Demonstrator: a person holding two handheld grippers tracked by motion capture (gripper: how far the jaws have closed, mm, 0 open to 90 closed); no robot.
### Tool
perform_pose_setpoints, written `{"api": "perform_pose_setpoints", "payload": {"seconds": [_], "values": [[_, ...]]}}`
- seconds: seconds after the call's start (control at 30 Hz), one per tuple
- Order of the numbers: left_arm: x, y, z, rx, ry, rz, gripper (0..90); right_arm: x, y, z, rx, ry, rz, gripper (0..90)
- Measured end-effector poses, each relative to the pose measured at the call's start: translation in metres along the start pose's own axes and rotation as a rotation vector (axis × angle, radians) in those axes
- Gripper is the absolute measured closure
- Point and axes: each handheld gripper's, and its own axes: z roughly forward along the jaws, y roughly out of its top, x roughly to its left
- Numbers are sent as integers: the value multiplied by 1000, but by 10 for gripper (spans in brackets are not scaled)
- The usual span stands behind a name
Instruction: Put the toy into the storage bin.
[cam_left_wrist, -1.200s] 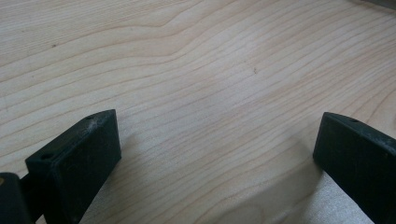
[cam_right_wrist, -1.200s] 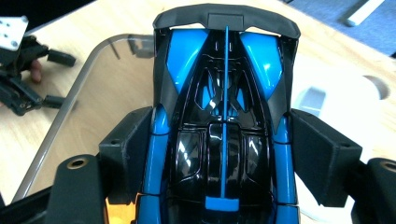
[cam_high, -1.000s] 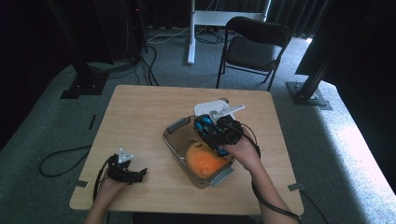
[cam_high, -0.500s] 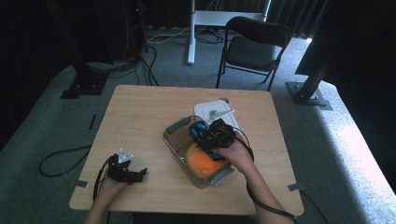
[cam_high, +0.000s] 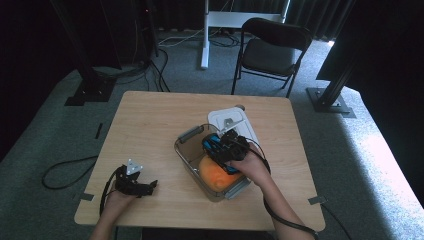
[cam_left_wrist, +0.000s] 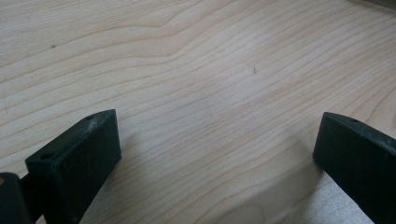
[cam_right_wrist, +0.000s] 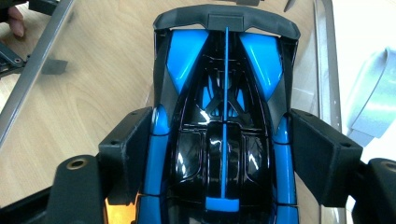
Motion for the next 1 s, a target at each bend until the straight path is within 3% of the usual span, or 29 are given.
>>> {"api": "perform_pose_setpoints", "payload": {"seconds": [0.27, 0.47, 0.73, 1.0], "values": [[0, 0, 0, 0, 0, 0, 12, -1, -1, -3, -21, 14, -4, 262], [0, 0, 0, 0, 0, 0, 12, -7, -4, -13, -79, 50, 35, 214], [0, 0, 0, 0, 0, -1, 12, -21, -9, -31, -152, 21, 71, 149], [0, 0, 0, 0, 0, 0, 12, -34, -19, -39, -176, 12, 100, 123]]}}
